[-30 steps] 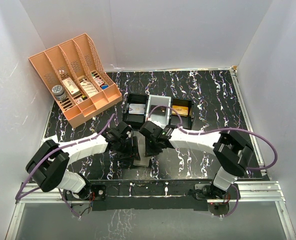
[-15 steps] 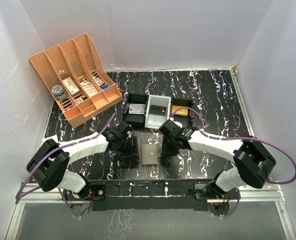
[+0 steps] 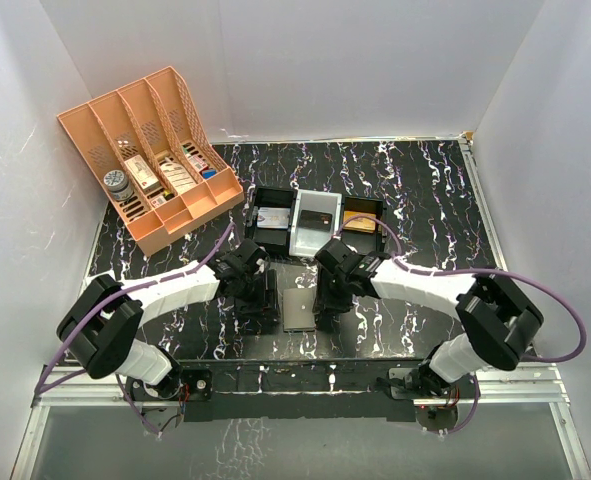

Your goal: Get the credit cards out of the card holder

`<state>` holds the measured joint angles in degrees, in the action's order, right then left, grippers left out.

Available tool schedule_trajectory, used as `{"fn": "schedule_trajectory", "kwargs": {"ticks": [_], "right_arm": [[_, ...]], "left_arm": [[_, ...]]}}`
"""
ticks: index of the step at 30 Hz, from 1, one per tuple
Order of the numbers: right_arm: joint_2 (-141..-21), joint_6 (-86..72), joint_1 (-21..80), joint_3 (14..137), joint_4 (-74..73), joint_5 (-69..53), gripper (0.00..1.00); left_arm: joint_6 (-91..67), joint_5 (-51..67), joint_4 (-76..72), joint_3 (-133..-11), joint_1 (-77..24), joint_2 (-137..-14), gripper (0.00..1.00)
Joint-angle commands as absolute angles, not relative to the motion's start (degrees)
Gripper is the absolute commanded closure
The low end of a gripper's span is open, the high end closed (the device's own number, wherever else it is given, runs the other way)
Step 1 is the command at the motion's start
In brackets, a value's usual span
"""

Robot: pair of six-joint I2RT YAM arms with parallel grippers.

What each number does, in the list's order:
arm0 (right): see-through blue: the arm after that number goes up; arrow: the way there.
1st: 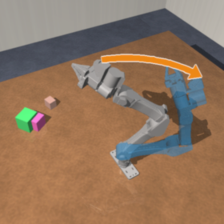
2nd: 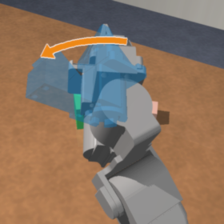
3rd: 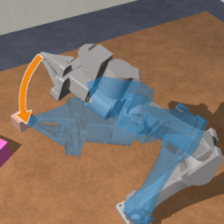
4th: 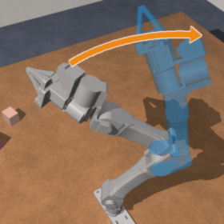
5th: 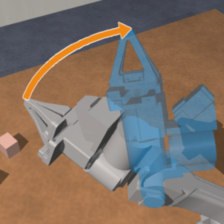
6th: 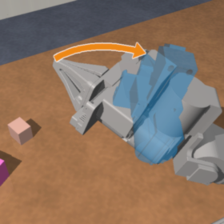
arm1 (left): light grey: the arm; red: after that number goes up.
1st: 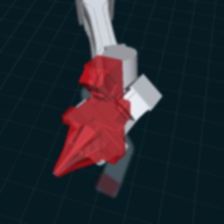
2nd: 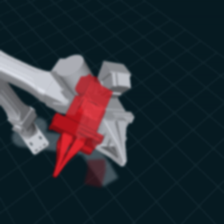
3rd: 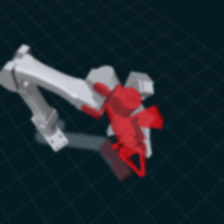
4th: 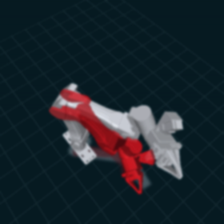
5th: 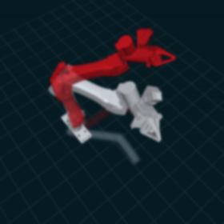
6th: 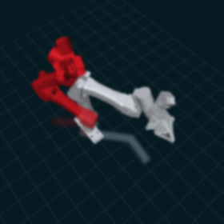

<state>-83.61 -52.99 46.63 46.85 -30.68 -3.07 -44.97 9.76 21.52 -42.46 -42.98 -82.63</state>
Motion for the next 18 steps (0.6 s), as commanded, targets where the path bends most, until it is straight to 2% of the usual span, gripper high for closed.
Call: {"fn": "schedule_trajectory", "kwargs": {"ticks": [1,5,10,16,18], "right_arm": [[-85.85,-51.48,46.24,49.36,-30.11,-1.28,0.66],[-86.94,-49.37,45.29,49.25,-32.04,1.49,0.73],[-86.66,-46.15,44.66,49.12,-27.94,-2.57,0.83],[-87.25,-44.04,44.61,49.6,-26.66,-4.54,0.93],[-86.96,-43.2,44.63,49.72,-26.63,-5.17,0.96]], "left_arm": [[-44.05,8.71,23.69,-44.08,-43.31,-82.14,0.41],[-43.78,8.15,24.12,-44.28,-43.29,-81.17,0.41],[-43.21,6.19,23.6,-44.38,-43.31,-78.73,0.4],[-44.71,0.94,23.31,-43.44,-43.24,-71.01,0.26],[-45.54,-1.32,23.8,-43.24,-43.24,-68.75,0.16]]}}
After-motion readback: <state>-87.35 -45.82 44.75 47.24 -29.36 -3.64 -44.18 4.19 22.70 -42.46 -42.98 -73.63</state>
